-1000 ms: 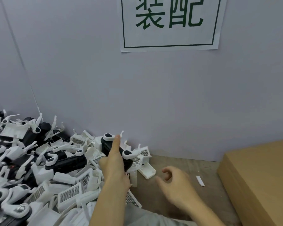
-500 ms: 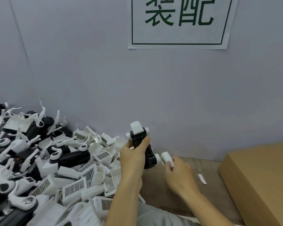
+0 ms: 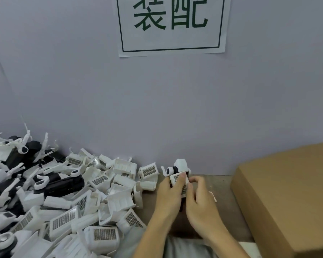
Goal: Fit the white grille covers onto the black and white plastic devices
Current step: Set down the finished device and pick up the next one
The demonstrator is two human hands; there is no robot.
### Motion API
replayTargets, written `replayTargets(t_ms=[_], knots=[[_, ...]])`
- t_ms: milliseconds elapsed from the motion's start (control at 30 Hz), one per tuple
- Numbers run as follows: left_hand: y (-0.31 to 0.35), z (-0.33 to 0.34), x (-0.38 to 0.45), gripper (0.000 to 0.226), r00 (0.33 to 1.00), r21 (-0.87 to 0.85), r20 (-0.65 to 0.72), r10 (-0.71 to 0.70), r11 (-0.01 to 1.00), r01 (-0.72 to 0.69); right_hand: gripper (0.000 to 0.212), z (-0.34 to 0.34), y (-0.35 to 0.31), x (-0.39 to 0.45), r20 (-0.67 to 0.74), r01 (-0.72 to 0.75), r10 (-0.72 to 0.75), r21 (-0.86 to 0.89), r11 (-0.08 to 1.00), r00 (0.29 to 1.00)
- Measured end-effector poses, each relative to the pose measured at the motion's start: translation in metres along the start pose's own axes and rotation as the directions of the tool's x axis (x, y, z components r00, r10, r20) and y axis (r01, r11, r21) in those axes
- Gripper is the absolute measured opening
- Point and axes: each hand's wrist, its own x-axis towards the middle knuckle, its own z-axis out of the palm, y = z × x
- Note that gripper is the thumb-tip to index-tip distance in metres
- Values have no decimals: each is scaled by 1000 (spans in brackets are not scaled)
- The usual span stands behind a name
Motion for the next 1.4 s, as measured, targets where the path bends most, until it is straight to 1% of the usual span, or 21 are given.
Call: replayTargets(t_ms=[67,133,233,300,333,400,467,533,567,667,867,1000,1067,1133,1233,1333,1400], knots=[[0,1,-2,19,999,30,-9,30,999,-30,13,-1,4,2,-4,2,-2,-75,997,1000],[0,0,-2,16,997,15,-72,32,999,-31,12,-3,7,3,13,-24,26,-127,992,1000],[-2,-4,-1,16,990,-23,-143,18,1000,-22,10,-7,10,6,12,-66,68,-103,992,998],[-2,-5,-2,14,991,-33,-132,11,999,-16,11,-8,9,7,-18,-70,70,-22,997,997],[-3,-4,-2,13,994,-36,-112,15,999,-20,11,-7,8,8,-23,-84,86,63,994,996],[-4,-1,-4,12,998,-21,-54,42,999,-43,16,-7,6,9,35,-140,136,271,952,990],[-5,1,-3,15,999,-23,-3,46,999,-46,23,-9,3,9,108,-180,148,421,889,983],[-5,3,-2,19,999,-83,25,35,996,-33,26,-12,1,12,110,-180,145,487,855,983],[-5,3,-2,19,998,-82,22,51,995,-49,27,-14,2,13,103,-175,142,493,852,984],[-7,2,0,16,993,-20,14,118,993,-118,30,-13,6,16,90,-147,120,420,895,989],[-6,4,0,14,991,-42,0,137,990,-137,34,-5,11,15,42,-85,76,299,950,996],[-8,5,0,12,991,-18,-33,128,992,-129,29,-5,12,13,-78,4,7,138,990,997],[-8,5,0,13,991,-7,-39,129,992,-129,22,-6,10,12,-100,30,-19,101,994,995],[-7,4,-1,16,992,-20,-47,119,993,-120,19,-5,10,12,-65,1,10,160,987,998],[-7,3,-2,21,993,-26,-37,112,993,-113,17,-6,8,14,-2,-97,105,363,927,994],[-5,4,-4,21,993,-34,-10,119,992,-120,27,-9,7,16,155,-197,136,515,834,979],[-4,4,-4,20,992,-36,-8,128,991,-128,30,-11,7,16,199,-236,149,551,800,969]])
